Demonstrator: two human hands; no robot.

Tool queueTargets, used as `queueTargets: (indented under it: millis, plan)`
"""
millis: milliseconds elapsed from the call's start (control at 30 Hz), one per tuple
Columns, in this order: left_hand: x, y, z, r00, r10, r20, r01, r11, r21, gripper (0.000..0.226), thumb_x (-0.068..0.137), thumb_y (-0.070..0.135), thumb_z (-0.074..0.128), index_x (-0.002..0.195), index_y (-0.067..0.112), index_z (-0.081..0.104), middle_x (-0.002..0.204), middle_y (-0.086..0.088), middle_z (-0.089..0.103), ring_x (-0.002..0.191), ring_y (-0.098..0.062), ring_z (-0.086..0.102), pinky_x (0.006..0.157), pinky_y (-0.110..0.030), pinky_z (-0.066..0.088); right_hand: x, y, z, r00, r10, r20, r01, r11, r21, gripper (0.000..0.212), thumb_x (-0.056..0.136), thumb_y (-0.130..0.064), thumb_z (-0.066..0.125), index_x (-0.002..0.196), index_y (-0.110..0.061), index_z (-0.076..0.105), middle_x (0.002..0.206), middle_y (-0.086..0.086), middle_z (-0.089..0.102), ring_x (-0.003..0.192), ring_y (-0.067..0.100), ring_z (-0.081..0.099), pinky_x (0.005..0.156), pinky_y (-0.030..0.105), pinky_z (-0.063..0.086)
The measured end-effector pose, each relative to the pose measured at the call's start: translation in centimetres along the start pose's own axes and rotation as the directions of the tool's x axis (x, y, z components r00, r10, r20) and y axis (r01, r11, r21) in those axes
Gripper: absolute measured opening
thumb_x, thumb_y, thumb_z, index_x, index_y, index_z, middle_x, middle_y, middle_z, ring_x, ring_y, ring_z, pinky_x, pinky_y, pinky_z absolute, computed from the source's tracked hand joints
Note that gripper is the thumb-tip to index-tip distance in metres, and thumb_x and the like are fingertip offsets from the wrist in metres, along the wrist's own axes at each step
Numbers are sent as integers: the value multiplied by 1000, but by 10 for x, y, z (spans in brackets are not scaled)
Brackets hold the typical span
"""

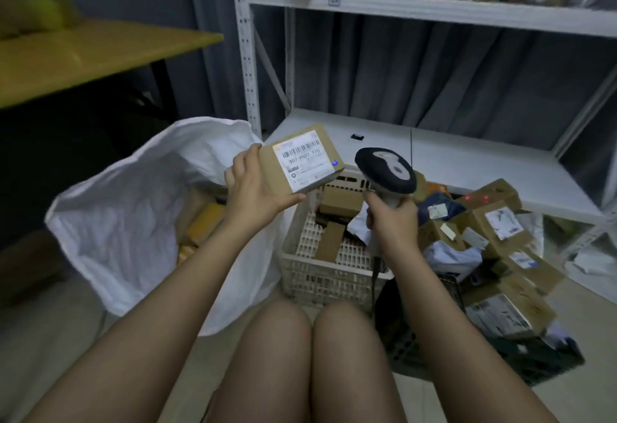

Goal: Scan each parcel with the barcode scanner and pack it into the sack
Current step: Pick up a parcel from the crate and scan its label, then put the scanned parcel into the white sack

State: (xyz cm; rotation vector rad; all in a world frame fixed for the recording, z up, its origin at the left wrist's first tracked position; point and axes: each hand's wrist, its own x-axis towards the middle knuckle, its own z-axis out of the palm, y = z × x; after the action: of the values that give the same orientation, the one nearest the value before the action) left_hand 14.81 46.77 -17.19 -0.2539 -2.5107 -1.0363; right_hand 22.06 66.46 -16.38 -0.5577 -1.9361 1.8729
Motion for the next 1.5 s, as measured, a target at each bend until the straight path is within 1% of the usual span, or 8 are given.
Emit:
queueTargets:
  millis: [200, 367, 433, 533, 700, 900, 1267, 1500]
  plan:
    - [-8, -25, -47, 963, 219, -159, -158, 931, 328, 106, 51, 46, 90, 130, -3, 38, 124, -22, 48, 113, -27, 32, 98, -43, 30, -23, -22, 29, 951, -14, 308, 79, 977, -198, 21, 86, -9, 63, 72, -7, 48, 56, 10, 44, 52, 18, 42, 52, 29, 35]
    - [-14, -34, -63, 945, 229, -234, -131, 919, 372, 103, 46, 46, 90, 121, -8, 43, 110, -29, 54, 103, -33, 37, 83, -57, 48, -31, -19, 41, 916, -11, 400, 121, 961, -250, 20, 86, -8, 65, 74, -6, 48, 64, 14, 42, 58, 19, 41, 54, 32, 34]
    - [-12, -39, -67, 968, 167, -186, -86, 922, 377, 106, 51, 45, 89, 127, -10, 41, 120, -29, 50, 109, -44, 42, 89, -59, 46, -32, -18, 44, 902, 6, 433, 113, 962, -250, 22, 87, -8, 65, 73, -6, 47, 64, 15, 41, 54, 19, 39, 49, 27, 34]
    - [-5, -47, -66, 985, 87, -152, -24, 927, 374, 111, 56, 53, 84, 137, -5, 35, 132, -24, 40, 118, -41, 35, 100, -55, 38, -32, -19, 50, 894, 3, 447, 107, 969, -222, 23, 86, -6, 65, 70, -5, 49, 61, 14, 43, 49, 19, 39, 44, 23, 35]
    - [0, -57, -61, 984, 77, -159, -11, 924, 383, 112, 57, 51, 85, 140, -2, 32, 136, -23, 37, 121, -41, 33, 103, -49, 35, -31, -22, 61, 876, -23, 481, 129, 974, -188, 28, 85, -8, 67, 63, -6, 50, 53, 11, 45, 45, 16, 43, 50, 28, 39]
    - [4, -67, -59, 981, 64, -182, 9, 927, 375, 112, 58, 53, 84, 141, -2, 32, 137, -24, 36, 123, -42, 33, 104, -49, 34, -33, -24, 68, 864, -95, 494, 227, 950, -216, 28, 83, -6, 65, 61, -6, 47, 55, 14, 44, 48, 17, 43, 49, 25, 39]
    - [0, -82, -59, 974, 74, -214, 12, 926, 376, 107, 59, 52, 85, 138, -1, 35, 133, -23, 40, 119, -41, 37, 96, -50, 40, -31, -15, 74, 871, -78, 485, 193, 963, -191, 27, 80, -7, 67, 59, -8, 51, 51, 10, 47, 47, 18, 44, 54, 32, 42]
    - [-23, -116, -64, 927, -258, -270, 315, 929, 193, 108, 60, 49, 85, 143, 8, 29, 142, -17, 32, 127, -38, 29, 103, -49, 33, -12, 0, 89, 906, -37, 423, 116, 980, -164, 20, 84, -11, 70, 69, -5, 58, 53, 11, 49, 46, 17, 46, 52, 32, 43]
